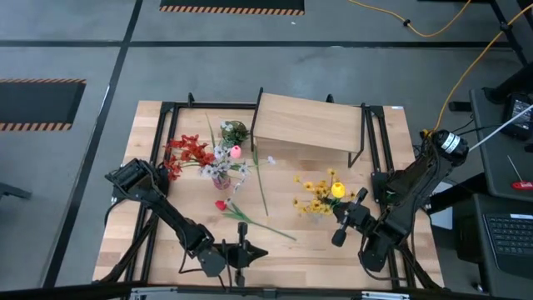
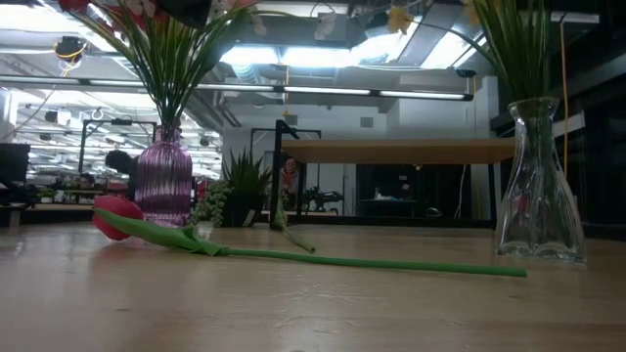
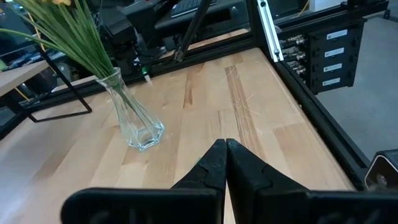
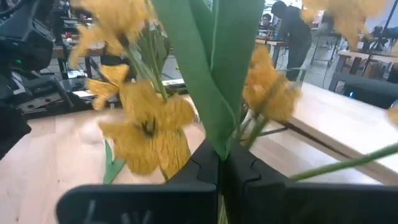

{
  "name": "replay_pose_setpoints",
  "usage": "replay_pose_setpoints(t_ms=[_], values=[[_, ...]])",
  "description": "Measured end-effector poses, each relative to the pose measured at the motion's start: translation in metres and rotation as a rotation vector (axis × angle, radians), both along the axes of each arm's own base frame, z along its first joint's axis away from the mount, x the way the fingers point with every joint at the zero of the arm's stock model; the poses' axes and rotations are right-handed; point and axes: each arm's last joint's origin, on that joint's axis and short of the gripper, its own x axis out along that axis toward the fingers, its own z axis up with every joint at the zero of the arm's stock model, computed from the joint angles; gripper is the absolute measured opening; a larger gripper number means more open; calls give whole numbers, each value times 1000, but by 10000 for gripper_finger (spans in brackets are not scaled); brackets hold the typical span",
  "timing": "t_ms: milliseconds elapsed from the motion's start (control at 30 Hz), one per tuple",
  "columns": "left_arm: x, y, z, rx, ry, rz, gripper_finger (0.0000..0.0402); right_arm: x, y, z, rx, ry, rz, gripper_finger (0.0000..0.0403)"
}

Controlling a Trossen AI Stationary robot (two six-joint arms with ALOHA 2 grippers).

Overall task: Pick and place flowers into a vace then onto a shelf
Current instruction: Put the yellow flower into the transparent vase

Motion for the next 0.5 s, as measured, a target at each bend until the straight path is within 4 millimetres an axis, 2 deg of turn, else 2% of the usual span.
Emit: replay_pose_setpoints(t_ms=[133, 233, 500], values=[[0, 0, 0, 0, 0, 1, 2, -3, -4, -12, 19, -11, -1, 4], [0, 0, 0, -1, 0, 1, 4, -3, -4, -13, 31, -20, -1, 16], [0, 0, 0, -1, 0, 1, 2, -1, 0, -13, 47, 96, 73, 73]])
